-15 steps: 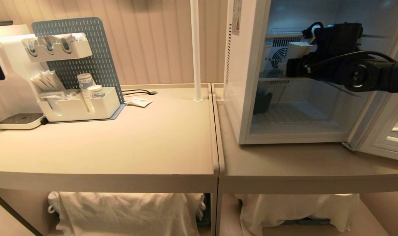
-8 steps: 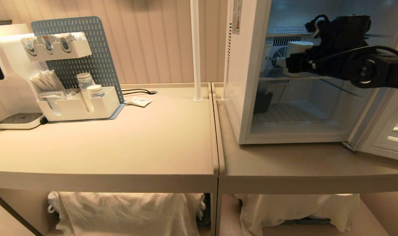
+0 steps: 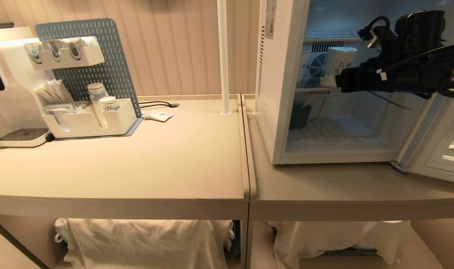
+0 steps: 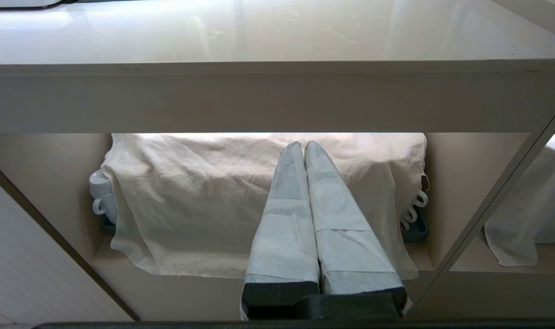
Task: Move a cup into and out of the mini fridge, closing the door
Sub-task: Put the paper cup in the freezer, then close the freezer door
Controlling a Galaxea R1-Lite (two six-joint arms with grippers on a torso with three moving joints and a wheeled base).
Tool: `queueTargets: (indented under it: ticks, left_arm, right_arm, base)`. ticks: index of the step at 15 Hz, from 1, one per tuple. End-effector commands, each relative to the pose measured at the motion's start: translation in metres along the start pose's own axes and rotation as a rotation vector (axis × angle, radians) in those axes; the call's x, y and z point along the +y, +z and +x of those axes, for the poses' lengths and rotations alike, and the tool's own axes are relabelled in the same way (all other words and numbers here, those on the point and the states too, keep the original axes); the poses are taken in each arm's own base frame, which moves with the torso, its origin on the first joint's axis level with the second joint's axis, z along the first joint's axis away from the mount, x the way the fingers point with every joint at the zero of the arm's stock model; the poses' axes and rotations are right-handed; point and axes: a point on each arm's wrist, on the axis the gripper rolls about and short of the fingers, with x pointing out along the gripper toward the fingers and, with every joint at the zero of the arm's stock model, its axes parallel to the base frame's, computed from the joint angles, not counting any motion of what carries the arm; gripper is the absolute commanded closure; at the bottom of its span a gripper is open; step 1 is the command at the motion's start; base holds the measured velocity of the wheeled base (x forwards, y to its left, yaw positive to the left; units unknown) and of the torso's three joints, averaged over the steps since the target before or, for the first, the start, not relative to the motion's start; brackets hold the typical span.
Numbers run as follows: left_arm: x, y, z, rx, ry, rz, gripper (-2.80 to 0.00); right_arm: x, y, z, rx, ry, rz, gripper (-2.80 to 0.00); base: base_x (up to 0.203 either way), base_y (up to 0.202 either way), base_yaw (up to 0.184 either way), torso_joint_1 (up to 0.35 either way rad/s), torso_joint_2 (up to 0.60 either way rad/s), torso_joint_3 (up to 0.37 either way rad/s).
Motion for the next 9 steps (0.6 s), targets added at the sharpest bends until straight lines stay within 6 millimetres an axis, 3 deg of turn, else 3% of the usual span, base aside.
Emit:
queueTargets:
  ticks: [1, 4, 5, 9]
  left_arm:
    - [0.000, 0.000, 0.000, 0.000, 0.000, 0.000, 0.00]
    - [0.000, 0.000, 0.000, 0.000, 0.000, 0.000, 0.00]
    - [0.000, 0.000, 0.000, 0.000, 0.000, 0.000, 0.00]
    - [0.000, 0.000, 0.000, 0.000, 0.000, 0.000, 0.00]
  right_arm:
    - [0.001, 0.007, -0.039, 0.008, -0.005, -0.001, -2.80]
    - [0.001, 0.000, -0.078, 0.053, -0.010, 0.003, -2.80]
    - [0.001, -0.002, -0.092, 0.057, -0.015, 0.004, 0.00]
    - [0.002, -0.012, -0.150, 0.048, -0.081, -0.014, 0.00]
  base:
    - [0.000, 0.000, 0.000, 0.000, 0.00, 0.000]
    - [0.000, 0.000, 0.000, 0.000, 0.00, 0.000]
    - [0.000, 0.000, 0.000, 0.000, 0.00, 0.000]
    - [0.000, 0.000, 0.000, 0.000, 0.00, 0.000]
